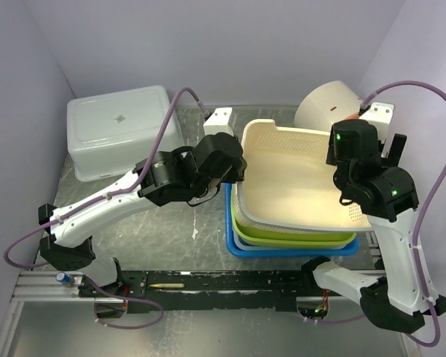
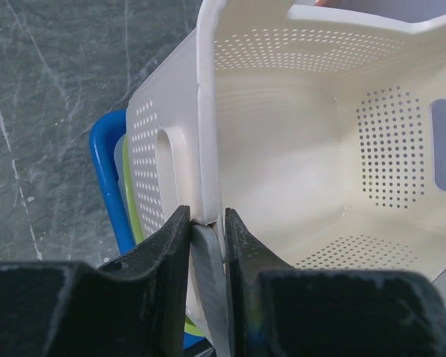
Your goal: Turn the large container upside down
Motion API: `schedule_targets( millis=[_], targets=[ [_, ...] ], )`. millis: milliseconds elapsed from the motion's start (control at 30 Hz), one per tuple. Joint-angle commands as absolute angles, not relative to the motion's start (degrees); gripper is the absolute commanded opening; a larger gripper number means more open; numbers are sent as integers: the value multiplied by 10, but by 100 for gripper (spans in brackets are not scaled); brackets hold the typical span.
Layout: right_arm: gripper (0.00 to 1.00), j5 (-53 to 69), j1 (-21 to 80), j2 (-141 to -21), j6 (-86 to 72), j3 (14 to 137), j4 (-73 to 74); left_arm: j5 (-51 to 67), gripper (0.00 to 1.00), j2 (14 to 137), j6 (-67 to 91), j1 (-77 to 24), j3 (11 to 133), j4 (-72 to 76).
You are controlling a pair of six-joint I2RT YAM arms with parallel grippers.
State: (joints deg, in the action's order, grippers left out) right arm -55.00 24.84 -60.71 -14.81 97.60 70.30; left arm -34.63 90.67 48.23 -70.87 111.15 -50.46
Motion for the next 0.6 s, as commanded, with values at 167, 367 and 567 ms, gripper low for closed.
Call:
schedule_targets(
  millis=[167, 367, 567],
  targets=[
    [98, -515, 249, -625, -169, 964, 765, -362, 7, 865, 485, -682, 1083, -469],
    [100, -451, 218, -645, -152, 973, 761, -293, 7, 838, 480, -618, 1006, -456],
    [100, -434, 178, -663, -117, 976, 748, -257, 7, 819, 468, -578, 957, -445]
  ],
)
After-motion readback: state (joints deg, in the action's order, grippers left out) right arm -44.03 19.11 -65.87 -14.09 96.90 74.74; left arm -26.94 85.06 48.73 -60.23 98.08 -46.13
